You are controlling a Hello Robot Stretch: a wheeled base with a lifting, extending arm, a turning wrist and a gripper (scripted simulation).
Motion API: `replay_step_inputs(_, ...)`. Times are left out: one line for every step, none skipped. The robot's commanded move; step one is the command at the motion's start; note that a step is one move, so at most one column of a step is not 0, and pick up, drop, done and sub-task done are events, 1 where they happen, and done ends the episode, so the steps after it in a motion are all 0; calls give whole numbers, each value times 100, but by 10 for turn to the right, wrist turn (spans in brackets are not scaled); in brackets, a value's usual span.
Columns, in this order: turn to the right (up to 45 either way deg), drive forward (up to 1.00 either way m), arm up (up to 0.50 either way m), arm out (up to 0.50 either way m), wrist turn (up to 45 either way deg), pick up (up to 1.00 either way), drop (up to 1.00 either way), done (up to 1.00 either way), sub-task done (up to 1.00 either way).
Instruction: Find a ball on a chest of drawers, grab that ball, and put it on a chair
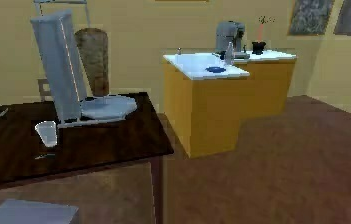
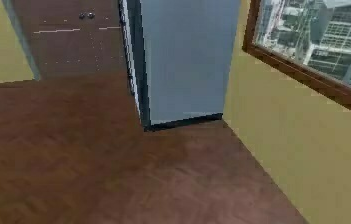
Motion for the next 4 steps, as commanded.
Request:
replay_step_inputs(-450, 0, 0, 0, 0, 0, 0, 0, 0)
replay_step_inputs(-450, 0, 0, 0, 0, 0, 0, 0, 0)
replay_step_inputs(-420, 0, 0, 0, 0, 0, 0, 0, 0)
replay_step_inputs(0, 30, 0, 0, 0, 0, 0, 0, 0)
